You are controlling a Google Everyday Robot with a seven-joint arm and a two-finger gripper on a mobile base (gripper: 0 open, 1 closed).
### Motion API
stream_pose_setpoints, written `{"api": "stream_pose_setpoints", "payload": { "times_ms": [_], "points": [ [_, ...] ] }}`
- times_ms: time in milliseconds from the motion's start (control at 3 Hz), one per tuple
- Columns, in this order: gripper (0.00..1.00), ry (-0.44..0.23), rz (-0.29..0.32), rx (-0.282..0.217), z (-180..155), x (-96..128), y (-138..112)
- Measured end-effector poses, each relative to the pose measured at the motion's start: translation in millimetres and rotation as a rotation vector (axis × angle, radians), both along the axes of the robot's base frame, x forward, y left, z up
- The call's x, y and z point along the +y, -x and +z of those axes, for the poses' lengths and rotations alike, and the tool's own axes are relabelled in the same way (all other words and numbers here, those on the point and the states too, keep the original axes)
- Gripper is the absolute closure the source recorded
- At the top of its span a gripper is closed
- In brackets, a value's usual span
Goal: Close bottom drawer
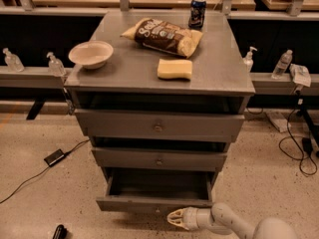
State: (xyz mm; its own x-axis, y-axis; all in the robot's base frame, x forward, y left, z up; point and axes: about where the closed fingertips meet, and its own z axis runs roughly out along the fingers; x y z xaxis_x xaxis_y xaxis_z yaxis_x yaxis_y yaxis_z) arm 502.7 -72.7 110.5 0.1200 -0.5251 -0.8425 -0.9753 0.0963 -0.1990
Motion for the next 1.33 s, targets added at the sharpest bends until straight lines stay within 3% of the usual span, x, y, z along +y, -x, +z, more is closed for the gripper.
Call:
{"api": "stream_pose_setpoints", "payload": {
  "times_ms": [333, 667, 1000, 1333],
  "points": [
    [1.00, 0.000, 0.000, 0.000, 0, 0, 0],
    [1.00, -0.002, 0.009, -0.046, 8, 10, -30],
    [1.00, -0.003, 0.009, -0.046, 8, 10, -28],
    [1.00, -0.002, 0.025, -0.083, 13, 19, -55]
  ]
}}
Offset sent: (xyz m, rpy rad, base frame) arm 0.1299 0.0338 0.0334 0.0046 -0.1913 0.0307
